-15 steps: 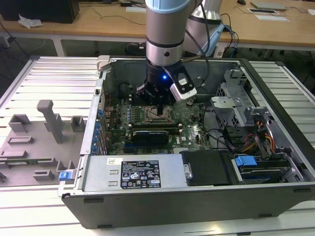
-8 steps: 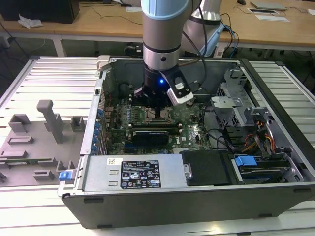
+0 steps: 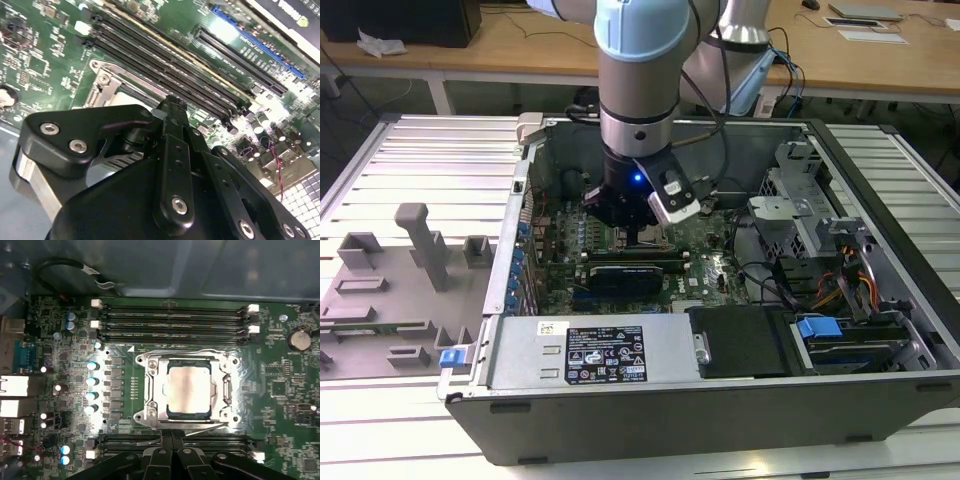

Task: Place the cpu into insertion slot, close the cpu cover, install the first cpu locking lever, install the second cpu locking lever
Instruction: 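Install the second cpu locking lever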

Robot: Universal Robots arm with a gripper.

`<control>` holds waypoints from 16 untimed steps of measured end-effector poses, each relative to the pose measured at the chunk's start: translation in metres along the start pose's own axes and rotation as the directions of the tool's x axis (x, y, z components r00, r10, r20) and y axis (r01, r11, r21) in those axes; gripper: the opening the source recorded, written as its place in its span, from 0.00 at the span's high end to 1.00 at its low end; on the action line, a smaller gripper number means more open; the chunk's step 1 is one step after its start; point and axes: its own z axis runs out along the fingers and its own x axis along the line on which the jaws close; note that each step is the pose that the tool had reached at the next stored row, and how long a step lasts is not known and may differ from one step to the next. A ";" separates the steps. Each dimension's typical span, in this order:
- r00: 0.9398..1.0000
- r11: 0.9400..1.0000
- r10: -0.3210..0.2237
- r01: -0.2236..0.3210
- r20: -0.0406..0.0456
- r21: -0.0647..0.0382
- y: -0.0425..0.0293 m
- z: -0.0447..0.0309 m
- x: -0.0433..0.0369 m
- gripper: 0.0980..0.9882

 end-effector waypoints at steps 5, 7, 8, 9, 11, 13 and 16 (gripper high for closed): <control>1.000 0.999 0.001 -0.001 0.001 -0.033 -0.0066 0.0027 0.0065 0.99; 1.000 0.998 0.002 -0.002 0.001 -0.057 -0.0104 0.0040 0.0081 0.99; 1.000 0.998 0.002 -0.002 0.001 -0.070 -0.0139 0.0048 0.0093 0.99; 1.000 0.997 0.003 -0.002 0.002 -0.082 -0.0173 0.0055 0.0105 0.99; 1.000 0.994 0.003 -0.003 0.002 -0.108 -0.0224 0.0078 0.0120 0.99; 1.000 0.991 0.004 -0.004 0.003 -0.132 -0.0237 0.0097 0.0125 0.99; 1.000 0.989 0.005 -0.004 0.003 -0.148 -0.0257 0.0124 0.0137 0.99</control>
